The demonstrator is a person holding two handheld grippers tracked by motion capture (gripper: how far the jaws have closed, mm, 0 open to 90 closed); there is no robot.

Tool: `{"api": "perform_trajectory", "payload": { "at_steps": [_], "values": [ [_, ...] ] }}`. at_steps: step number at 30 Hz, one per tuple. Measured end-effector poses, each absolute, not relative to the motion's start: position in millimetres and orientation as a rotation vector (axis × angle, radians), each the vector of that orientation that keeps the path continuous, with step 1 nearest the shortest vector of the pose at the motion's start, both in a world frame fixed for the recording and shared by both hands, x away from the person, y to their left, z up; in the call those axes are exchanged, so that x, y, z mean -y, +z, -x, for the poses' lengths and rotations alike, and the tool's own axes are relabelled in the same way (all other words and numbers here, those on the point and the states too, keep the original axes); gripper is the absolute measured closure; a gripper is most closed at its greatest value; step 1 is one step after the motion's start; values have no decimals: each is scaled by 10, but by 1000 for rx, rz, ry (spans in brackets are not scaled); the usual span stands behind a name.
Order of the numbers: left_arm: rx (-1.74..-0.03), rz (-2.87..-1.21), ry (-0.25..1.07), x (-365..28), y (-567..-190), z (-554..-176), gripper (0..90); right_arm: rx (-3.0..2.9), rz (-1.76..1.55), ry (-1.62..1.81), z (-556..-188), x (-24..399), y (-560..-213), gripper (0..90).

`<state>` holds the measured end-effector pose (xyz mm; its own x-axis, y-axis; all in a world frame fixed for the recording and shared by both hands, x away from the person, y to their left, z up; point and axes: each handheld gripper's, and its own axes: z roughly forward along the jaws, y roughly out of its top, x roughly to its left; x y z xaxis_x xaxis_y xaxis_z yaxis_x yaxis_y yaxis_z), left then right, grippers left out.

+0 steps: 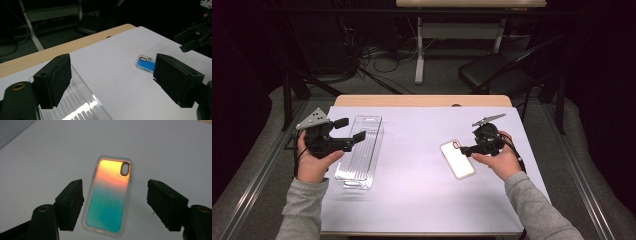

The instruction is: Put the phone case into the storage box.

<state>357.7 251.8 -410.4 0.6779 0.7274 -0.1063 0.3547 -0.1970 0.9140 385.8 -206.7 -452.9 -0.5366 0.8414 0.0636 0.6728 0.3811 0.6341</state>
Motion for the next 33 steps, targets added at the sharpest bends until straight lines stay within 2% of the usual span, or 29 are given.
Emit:
{"api": "perform_trajectory", "payload": {
  "at_steps": [6,7,15,22,24,25,28,29,33],
  "values": [
    [-871,-1801,438,-2544,-4116,-3561,152,-2416,-1416,832,-4070,2022,-4597,355],
    [-867,-1802,438,-2548,-4118,-3554,152,-2433,-1435,775,-4134,2001,-4633,398],
    [-869,-1813,436,-2543,-4134,-3556,153,-2446,-1472,675,-4327,1946,-4729,455],
    [-873,-1816,434,-2541,-4144,-3558,153,-2465,-1573,600,-4443,1938,-4749,471],
    [-874,-1815,433,-2542,-4144,-3558,154,-2473,-1598,598,-4476,1937,-4783,492],
    [-872,-1816,432,-2544,-4144,-3558,156,-2497,-1597,565,-4501,1929,-4804,556],
    [-873,-1817,433,-2548,-4143,-3558,156,-2512,-1606,563,-4517,1908,-4827,578],
    [-874,-1817,432,-2552,-4143,-3557,156,-2523,-1603,527,-4527,1878,-4839,610],
    [-876,-1811,430,-2558,-4142,-3557,155,-2526,-1594,506,-4556,1835,-4881,623]
  ]
}}
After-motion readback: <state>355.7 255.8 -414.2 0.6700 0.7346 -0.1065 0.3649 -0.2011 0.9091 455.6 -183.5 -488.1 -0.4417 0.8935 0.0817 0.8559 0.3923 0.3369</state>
